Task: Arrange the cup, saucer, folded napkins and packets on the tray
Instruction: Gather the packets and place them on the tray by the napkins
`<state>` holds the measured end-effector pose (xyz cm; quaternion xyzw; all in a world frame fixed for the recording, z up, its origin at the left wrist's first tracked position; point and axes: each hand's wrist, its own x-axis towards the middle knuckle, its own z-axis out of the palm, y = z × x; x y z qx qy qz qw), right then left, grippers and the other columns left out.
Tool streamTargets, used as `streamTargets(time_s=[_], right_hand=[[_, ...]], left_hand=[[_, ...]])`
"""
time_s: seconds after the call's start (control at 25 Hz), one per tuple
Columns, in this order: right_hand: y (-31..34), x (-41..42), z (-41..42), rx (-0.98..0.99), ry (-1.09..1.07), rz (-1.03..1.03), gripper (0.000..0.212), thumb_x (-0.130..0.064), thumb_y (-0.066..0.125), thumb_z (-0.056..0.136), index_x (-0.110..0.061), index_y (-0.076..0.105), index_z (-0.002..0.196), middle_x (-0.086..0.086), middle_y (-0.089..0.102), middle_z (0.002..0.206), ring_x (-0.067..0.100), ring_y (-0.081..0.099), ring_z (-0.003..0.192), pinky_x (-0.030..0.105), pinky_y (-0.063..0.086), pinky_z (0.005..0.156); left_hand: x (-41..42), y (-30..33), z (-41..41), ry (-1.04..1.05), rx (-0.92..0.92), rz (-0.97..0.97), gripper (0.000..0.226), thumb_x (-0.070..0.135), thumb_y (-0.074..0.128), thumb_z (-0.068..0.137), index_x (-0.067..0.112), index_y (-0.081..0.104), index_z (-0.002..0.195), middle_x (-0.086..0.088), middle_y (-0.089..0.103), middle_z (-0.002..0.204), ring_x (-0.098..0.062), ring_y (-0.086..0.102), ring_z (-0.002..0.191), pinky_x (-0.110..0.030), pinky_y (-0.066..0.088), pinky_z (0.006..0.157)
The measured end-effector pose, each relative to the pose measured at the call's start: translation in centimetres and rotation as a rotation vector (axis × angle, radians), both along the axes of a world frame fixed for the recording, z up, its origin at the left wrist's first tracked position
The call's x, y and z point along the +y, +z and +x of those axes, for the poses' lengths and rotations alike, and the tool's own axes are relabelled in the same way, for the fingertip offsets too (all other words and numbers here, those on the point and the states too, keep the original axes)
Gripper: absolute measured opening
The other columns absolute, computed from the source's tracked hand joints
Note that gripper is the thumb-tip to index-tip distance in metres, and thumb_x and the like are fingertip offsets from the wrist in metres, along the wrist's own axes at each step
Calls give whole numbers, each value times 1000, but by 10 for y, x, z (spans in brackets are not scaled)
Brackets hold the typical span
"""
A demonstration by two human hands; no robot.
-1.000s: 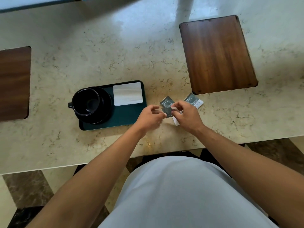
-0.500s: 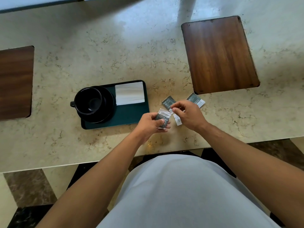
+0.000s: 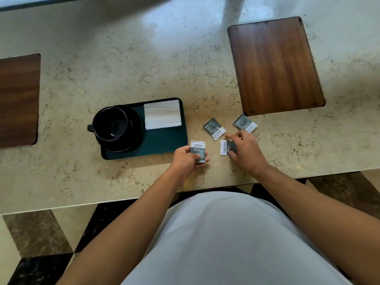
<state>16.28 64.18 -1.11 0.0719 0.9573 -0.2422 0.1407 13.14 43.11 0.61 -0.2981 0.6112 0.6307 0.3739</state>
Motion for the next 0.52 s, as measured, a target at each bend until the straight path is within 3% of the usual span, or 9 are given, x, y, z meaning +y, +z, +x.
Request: streamTargets(time_s=[0.28,0.4,0.52], right_hand=[[1,0,5,-6,-123,30,42,-29,85,81,-17,64,115,7,54,118,23,50,112,38,51,96],[2,-3,6,-43,-205,-94,26,-27,82,85,-20,63,101,1,66,103,19,60,96,36,56,83],[6,-9,1,-76,-401,-249,14,-27,79,89,-21,68,95,-5,71,91,12,67,83,24,53,70]], left_hand=[[2,-5,3,7,-28,-14,31,-14,44,99,-1,64,118,-22,73,111,-35,76,98,-43,64,83],[2,-4,5,13,-31,-8,31,-14,43,99,1,64,116,-22,73,112,-36,75,102,-46,63,87],[3,-2,5,43,-50,10,34,-14,41,98,-2,63,120,-24,72,114,-37,74,103,-44,63,88]])
